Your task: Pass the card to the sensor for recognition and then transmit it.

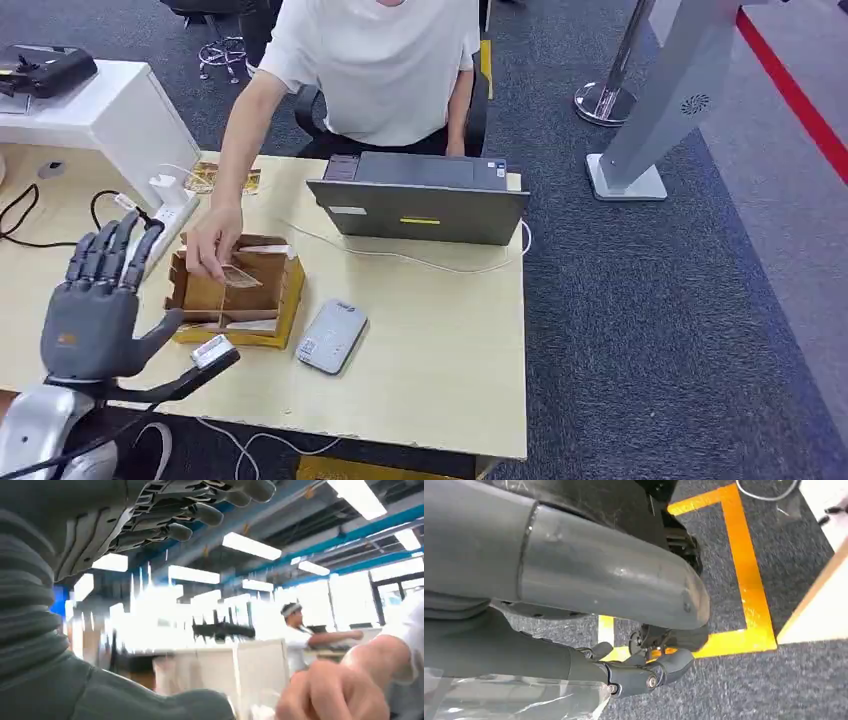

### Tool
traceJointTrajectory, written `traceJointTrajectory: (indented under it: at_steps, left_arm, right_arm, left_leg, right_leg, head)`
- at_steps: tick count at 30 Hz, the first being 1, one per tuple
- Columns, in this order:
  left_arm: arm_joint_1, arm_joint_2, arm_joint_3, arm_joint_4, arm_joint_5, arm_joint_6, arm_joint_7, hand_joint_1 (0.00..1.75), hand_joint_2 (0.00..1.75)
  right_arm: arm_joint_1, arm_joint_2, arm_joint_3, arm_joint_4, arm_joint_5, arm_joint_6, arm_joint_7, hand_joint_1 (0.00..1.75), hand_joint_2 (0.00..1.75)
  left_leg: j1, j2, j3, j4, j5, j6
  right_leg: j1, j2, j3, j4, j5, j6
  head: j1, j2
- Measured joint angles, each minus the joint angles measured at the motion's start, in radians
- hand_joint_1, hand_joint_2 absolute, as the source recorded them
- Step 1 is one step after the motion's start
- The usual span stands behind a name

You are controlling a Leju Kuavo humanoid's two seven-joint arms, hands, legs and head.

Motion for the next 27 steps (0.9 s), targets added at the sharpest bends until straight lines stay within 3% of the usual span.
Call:
traceJointTrajectory:
  at_steps: [2, 4, 5, 6, 9, 15, 16, 20, 22, 23, 25, 26, 27]
  left_arm:
    - [0.038, -0.067, 0.184, -0.046, 0.304, -0.097, -0.140, 0.00, 1.75]
    - [0.039, -0.085, 0.244, -0.054, 0.381, -0.139, -0.180, 0.00, 1.75]
    - [0.028, -0.123, 0.392, -0.063, 0.520, -0.247, -0.251, 0.00, 1.75]
    - [-0.010, -0.175, 0.617, -0.062, 0.676, -0.373, -0.292, 0.00, 1.75]
    - [-0.061, -0.226, 0.831, -0.024, 0.837, -0.405, -0.270, 0.00, 1.75]
    - [-0.141, -0.263, 1.094, 0.236, 1.091, -0.302, -0.239, 0.00, 1.75]
    - [-0.150, -0.266, 1.123, 0.300, 1.129, -0.282, -0.242, 0.00, 0.00]
    - [-0.183, -0.265, 1.209, 0.623, 1.211, -0.157, -0.325, 0.00, 0.00]
    - [-0.196, -0.250, 1.232, 0.794, 1.260, -0.149, -0.361, 0.00, 0.00]
    - [-0.201, -0.241, 1.238, 0.890, 1.276, -0.138, -0.377, 0.00, 1.75]
    - [-0.211, -0.228, 1.247, 1.059, 1.299, -0.136, -0.385, 0.00, 1.75]
    - [-0.215, -0.226, 1.251, 1.143, 1.311, -0.145, -0.385, 0.00, 1.75]
    - [-0.218, -0.226, 1.251, 1.209, 1.317, -0.150, -0.383, 0.00, 1.75]
  right_arm:
    - [0.004, 0.000, -0.024, 0.000, 0.000, -0.009, -0.008, 0.00, 0.00]
    - [0.005, 0.000, -0.031, 0.000, 0.000, -0.010, -0.011, 0.00, 0.00]
    - [0.005, -0.001, -0.043, 0.000, 0.000, -0.014, -0.015, 0.00, 0.00]
    - [0.005, -0.002, -0.055, 0.000, 0.000, -0.022, -0.022, 0.00, 0.00]
    - [0.005, -0.006, -0.074, 0.000, 0.000, -0.026, -0.030, 0.00, 0.00]
    - [0.002, -0.016, -0.087, 0.000, 0.000, -0.065, -0.011, 0.00, 0.00]
    - [0.001, -0.018, -0.091, 0.000, 0.000, -0.074, 0.001, 0.00, 0.00]
    - [-0.001, -0.024, -0.099, 0.000, 0.000, -0.119, 0.073, 0.00, 0.00]
    - [-0.002, -0.026, -0.099, 0.000, 0.000, -0.148, 0.118, 0.00, 0.00]
    - [-0.004, -0.027, -0.099, 0.000, 0.000, -0.161, 0.146, 0.00, 0.00]
    - [-0.007, -0.029, -0.097, 0.000, 0.000, -0.178, 0.190, 0.00, 0.00]
    - [-0.008, -0.030, -0.097, 0.000, 0.000, -0.182, 0.207, 0.00, 1.75]
    - [-0.009, -0.031, -0.097, 0.000, 0.000, -0.186, 0.217, 0.00, 1.75]
  left_leg:
    - [0.001, -0.001, 0.000, 0.000, 0.000, 0.000]
    - [0.001, -0.001, 0.000, 0.000, 0.000, 0.000]
    - [0.001, -0.001, 0.001, 0.000, 0.000, 0.000]
    - [0.002, -0.001, 0.001, 0.000, -0.001, -0.001]
    - [0.001, -0.001, 0.001, -0.001, 0.000, -0.001]
    - [0.001, -0.002, 0.002, -0.001, -0.001, -0.001]
    - [0.001, -0.002, 0.002, -0.001, -0.001, -0.001]
    - [0.000, -0.002, 0.002, -0.001, -0.001, -0.001]
    - [0.000, -0.004, 0.002, -0.001, -0.001, -0.001]
    - [0.000, -0.004, 0.002, -0.001, -0.001, -0.001]
    - [0.000, -0.004, 0.002, -0.001, -0.001, -0.001]
    - [-0.001, -0.004, 0.002, -0.001, 0.000, -0.001]
    - [-0.001, -0.004, 0.002, -0.001, 0.000, -0.001]
  right_leg:
    - [0.001, -0.001, 0.000, 0.000, -0.001, -0.001]
    - [0.001, -0.001, 0.000, 0.000, -0.002, -0.001]
    - [0.001, -0.002, -0.001, 0.000, -0.002, -0.002]
    - [0.001, -0.002, -0.001, 0.001, -0.003, -0.003]
    - [0.001, -0.003, 0.000, 0.001, -0.003, -0.003]
    - [0.001, -0.004, 0.001, 0.001, -0.003, -0.003]
    - [0.001, -0.004, 0.001, 0.001, -0.003, -0.003]
    - [0.000, -0.004, 0.001, 0.000, -0.003, -0.003]
    - [0.000, -0.006, 0.001, 0.000, -0.003, -0.002]
    - [0.000, -0.006, 0.001, 0.000, -0.003, -0.002]
    - [0.000, -0.006, 0.002, 0.000, -0.003, -0.002]
    - [0.000, -0.006, 0.002, 0.000, -0.003, -0.002]
    - [-0.001, -0.006, 0.002, 0.000, -0.003, -0.002]
  head:
    - [0.000, 0.000]
    - [0.000, 0.000]
    - [0.000, 0.000]
    - [-0.001, 0.000]
    - [0.000, 0.000]
    - [0.000, 0.000]
    - [0.000, 0.000]
    - [-0.001, 0.000]
    - [-0.001, 0.000]
    - [0.001, 0.000]
    - [-0.001, 0.000]
    - [0.000, 0.000]
    - [0.000, 0.000]
